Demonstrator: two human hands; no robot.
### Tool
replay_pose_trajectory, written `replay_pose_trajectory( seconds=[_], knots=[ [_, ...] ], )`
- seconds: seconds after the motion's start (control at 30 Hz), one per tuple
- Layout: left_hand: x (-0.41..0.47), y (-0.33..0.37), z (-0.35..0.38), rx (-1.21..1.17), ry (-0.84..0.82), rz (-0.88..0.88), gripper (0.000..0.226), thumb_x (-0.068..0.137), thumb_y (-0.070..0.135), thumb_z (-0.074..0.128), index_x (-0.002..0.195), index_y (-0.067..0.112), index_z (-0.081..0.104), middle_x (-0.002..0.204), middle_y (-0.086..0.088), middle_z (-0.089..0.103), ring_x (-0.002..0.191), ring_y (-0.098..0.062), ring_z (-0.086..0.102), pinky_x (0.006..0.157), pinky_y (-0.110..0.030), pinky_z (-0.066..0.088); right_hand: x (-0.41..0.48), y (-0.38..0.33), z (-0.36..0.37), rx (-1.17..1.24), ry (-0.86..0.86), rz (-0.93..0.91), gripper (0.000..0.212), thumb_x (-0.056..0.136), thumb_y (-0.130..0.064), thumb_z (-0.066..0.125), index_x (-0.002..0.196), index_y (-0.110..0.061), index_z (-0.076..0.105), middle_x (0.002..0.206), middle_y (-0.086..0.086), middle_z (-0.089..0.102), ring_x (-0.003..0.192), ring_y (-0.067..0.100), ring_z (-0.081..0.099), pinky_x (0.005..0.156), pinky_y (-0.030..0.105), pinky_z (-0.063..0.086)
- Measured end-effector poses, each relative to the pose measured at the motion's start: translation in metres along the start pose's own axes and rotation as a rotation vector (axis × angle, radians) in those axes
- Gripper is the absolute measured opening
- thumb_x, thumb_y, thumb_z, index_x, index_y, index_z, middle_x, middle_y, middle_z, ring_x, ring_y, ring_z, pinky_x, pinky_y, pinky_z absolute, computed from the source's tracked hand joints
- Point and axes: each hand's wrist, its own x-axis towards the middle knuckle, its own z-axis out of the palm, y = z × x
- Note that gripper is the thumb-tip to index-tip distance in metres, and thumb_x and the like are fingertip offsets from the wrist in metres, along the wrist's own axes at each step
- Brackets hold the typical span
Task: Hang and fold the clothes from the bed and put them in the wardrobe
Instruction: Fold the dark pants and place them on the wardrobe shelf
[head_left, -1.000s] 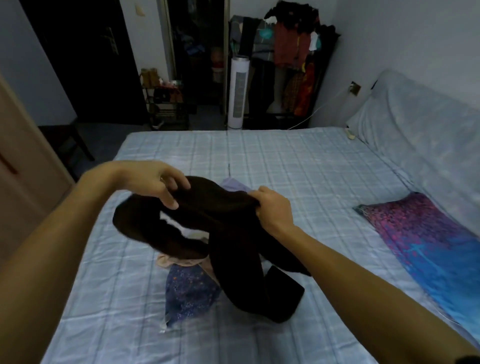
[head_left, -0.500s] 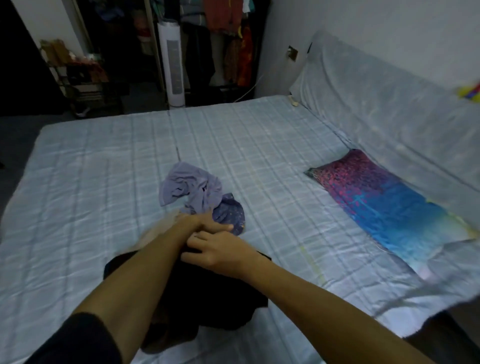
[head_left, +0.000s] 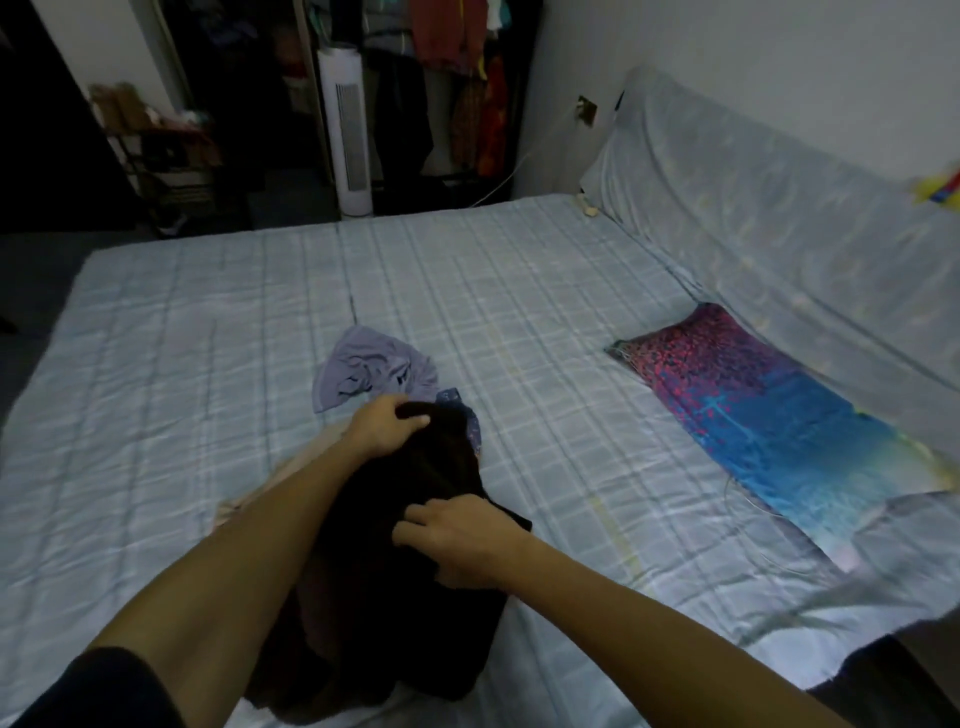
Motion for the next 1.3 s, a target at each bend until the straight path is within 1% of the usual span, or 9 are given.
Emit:
replay_pose_trajectory(
  seconds=[0.1,0.2,0.27,0.53,0.73,0.93,1.07,1.2,1.3],
  knots=[
    [-0.012,0.038,-0.048,-0.071,0.127,0.148,0.016,0.088,0.027,0.065,0.084,0.012,0.061,0.084,-0.001,0.063,0.082,-0.019,0.06,0.069,-0.021,0.044,-0.011,0.026,-0.004,0.129,-0.031,0.265,0.046,0.075,-0.051,0.072,0.096,-0.013,0.057,0.095,0.007,0.058,0.084,0.026,0.056,0.067,0.037,0.045],
    [-0.032,0.06,-0.089,-0.133,0.164,0.194,0.011,0.09,0.023,0.064,0.081,0.022,0.058,0.077,0.005,0.058,0.072,-0.005,0.055,0.063,-0.014,0.037,-0.012,0.065,-0.027,0.321,0.403,0.598,0.036,0.079,-0.049,0.07,0.092,-0.021,0.053,0.093,-0.002,0.053,0.085,0.017,0.052,0.071,0.031,0.041],
    [-0.053,0.084,-0.117,-0.176,0.169,0.216,0.014,0.091,0.02,0.062,0.078,0.02,0.057,0.069,0.012,0.055,0.065,0.001,0.054,0.059,-0.013,0.038,-0.006,0.09,-0.05,0.401,0.587,0.71,0.053,0.076,-0.047,0.073,0.116,-0.019,0.052,0.113,0.002,0.052,0.105,0.018,0.05,0.086,0.028,0.042],
    [-0.105,0.159,-0.201,-0.249,0.139,0.259,0.023,0.086,0.019,0.063,0.096,-0.002,0.059,0.088,-0.017,0.06,0.084,-0.016,0.062,0.075,-0.03,0.051,0.042,0.125,-0.166,0.698,0.45,0.443,0.104,0.068,-0.054,0.078,0.15,-0.03,0.018,0.156,-0.002,0.024,0.141,0.017,0.024,0.114,0.039,0.027],
    [-0.15,0.164,-0.232,-0.587,-0.029,0.271,0.034,0.065,0.037,0.083,0.081,0.014,0.063,0.08,-0.004,0.063,0.074,-0.015,0.064,0.065,-0.023,0.052,0.068,0.108,-0.202,0.707,0.117,0.197,0.121,0.054,-0.055,0.085,0.148,-0.044,0.009,0.159,-0.009,0.012,0.146,0.015,0.009,0.117,0.047,0.021],
    [-0.154,0.153,-0.229,-1.007,0.086,0.123,0.022,0.044,0.008,0.059,0.066,0.008,0.066,0.076,-0.01,0.067,0.073,-0.024,0.063,0.071,-0.03,0.053,0.083,0.058,-0.225,0.96,-0.061,0.073,0.055,0.069,-0.013,0.083,0.116,-0.028,0.058,0.111,-0.015,0.062,0.105,0.004,0.058,0.092,0.023,0.046],
    [-0.153,0.145,-0.223,-0.675,0.314,-0.031,0.013,0.06,0.015,0.049,0.058,0.02,0.061,0.064,0.002,0.061,0.066,-0.014,0.057,0.064,-0.03,0.04,0.077,0.053,-0.217,1.016,0.115,0.12,0.038,0.075,-0.021,0.08,0.111,-0.019,0.068,0.103,-0.005,0.071,0.095,0.006,0.066,0.089,0.026,0.052],
    [-0.138,0.146,-0.204,-0.258,0.449,-0.2,0.021,0.087,0.023,0.062,0.107,0.025,0.053,0.101,0.0,0.058,0.091,-0.019,0.058,0.072,-0.028,0.044,0.076,0.045,-0.213,0.886,0.303,0.275,0.019,0.077,-0.037,0.076,0.09,-0.025,0.07,0.087,-0.005,0.071,0.082,0.01,0.068,0.081,0.036,0.056],
    [-0.128,0.168,-0.175,-0.02,0.824,-0.055,0.025,0.09,0.024,0.058,0.112,0.018,0.048,0.099,-0.002,0.052,0.089,-0.015,0.051,0.07,-0.024,0.038,0.08,0.043,-0.218,0.81,0.404,0.468,0.024,0.079,-0.045,0.07,0.085,-0.022,0.067,0.083,-0.002,0.069,0.079,0.016,0.066,0.074,0.038,0.056]
  ],
)
